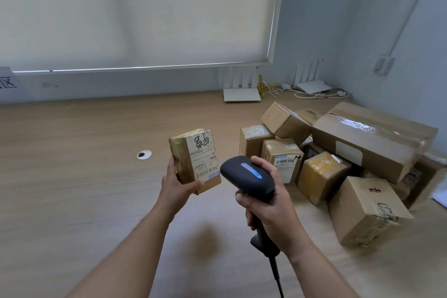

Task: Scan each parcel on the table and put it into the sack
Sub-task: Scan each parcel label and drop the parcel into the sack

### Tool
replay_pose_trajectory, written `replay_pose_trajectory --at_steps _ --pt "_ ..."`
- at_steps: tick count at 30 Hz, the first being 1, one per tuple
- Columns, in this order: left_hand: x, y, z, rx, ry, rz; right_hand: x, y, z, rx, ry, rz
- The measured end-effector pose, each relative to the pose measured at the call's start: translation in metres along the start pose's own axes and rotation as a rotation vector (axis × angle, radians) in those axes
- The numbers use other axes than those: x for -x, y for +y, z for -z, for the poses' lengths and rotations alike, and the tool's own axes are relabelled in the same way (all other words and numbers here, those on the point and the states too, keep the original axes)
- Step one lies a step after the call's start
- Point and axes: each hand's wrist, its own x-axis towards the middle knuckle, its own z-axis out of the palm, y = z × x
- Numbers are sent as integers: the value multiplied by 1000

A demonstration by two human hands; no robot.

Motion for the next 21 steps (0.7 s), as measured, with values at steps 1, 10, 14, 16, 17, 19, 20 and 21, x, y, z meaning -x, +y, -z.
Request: replay_pose_trajectory --at_steps 1,10,14,16,17,19,20,21 --pt "5 0 0 -2 11 -11 1 0 1 0 0 7" --pt "60 -25 16 -48 175 -15 15 4 -8 -24 -80 15" --pt "89 -38 34 -90 280 12 25 11 -23 -32 -143 2" --pt "104 -41 45 -104 336 25 31 13 -33 -39 -197 -19" --pt "110 -43 50 -108 361 29 33 13 -38 -44 -220 -29" --pt "125 -45 61 -116 406 32 38 13 -50 -54 -265 -39" --pt "131 -46 67 -118 430 32 41 13 -57 -58 -284 -40" --pt "138 -45 73 -118 452 20 43 12 -64 -63 -300 -39"
